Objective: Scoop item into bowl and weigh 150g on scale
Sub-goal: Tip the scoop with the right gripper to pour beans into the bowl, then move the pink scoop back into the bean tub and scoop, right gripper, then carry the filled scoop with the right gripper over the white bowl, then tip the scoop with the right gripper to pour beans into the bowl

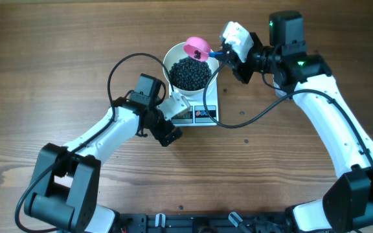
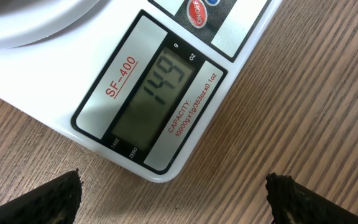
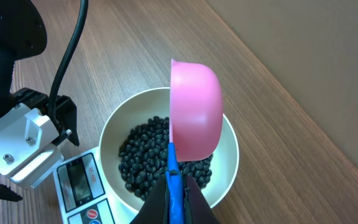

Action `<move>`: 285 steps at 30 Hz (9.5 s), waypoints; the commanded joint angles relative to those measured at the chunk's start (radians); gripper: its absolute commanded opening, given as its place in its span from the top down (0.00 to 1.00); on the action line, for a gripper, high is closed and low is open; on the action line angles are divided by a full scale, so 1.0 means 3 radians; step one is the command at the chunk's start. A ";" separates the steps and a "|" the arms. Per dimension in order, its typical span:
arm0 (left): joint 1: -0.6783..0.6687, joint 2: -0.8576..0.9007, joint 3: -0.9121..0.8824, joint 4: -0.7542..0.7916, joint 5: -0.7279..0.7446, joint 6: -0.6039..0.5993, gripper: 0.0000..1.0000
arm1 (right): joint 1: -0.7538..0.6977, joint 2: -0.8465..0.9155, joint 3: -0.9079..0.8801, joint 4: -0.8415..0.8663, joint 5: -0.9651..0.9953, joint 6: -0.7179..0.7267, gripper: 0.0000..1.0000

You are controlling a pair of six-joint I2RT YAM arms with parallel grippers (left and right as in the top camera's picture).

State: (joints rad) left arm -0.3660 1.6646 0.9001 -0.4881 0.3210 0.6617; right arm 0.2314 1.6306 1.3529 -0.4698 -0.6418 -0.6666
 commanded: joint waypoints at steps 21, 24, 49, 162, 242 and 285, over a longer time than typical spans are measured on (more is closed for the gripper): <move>-0.0001 0.0025 -0.0015 0.0009 0.0064 0.0052 0.00 | 0.0010 -0.0060 0.0058 0.0043 0.0193 0.0140 0.95; -0.0003 0.0025 -0.0015 0.0009 0.0064 0.0051 0.00 | 0.0010 -0.0060 0.0058 0.0042 0.0193 0.0140 0.95; -0.0003 0.0025 -0.0015 0.0009 0.0064 0.0051 0.00 | 0.0010 -0.0060 0.0058 0.0018 0.0080 0.0052 0.95; -0.0001 0.0025 -0.0015 0.0009 0.0064 0.0051 0.00 | -0.2838 -0.0011 -0.1289 -0.0383 -0.0336 0.3915 0.58; -0.0003 0.0025 -0.0015 0.0009 0.0064 0.0051 0.00 | 0.0061 0.0619 0.0327 -0.0191 0.0509 0.0029 0.96; -0.0003 0.0025 -0.0015 0.0009 0.0064 0.0051 0.00 | -0.0384 0.0523 0.0331 0.0315 -0.0739 0.1026 0.96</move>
State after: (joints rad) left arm -0.3660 1.6646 0.9001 -0.4881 0.3206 0.6617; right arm 0.1223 1.8221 1.4368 -0.3798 -0.8307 -0.3634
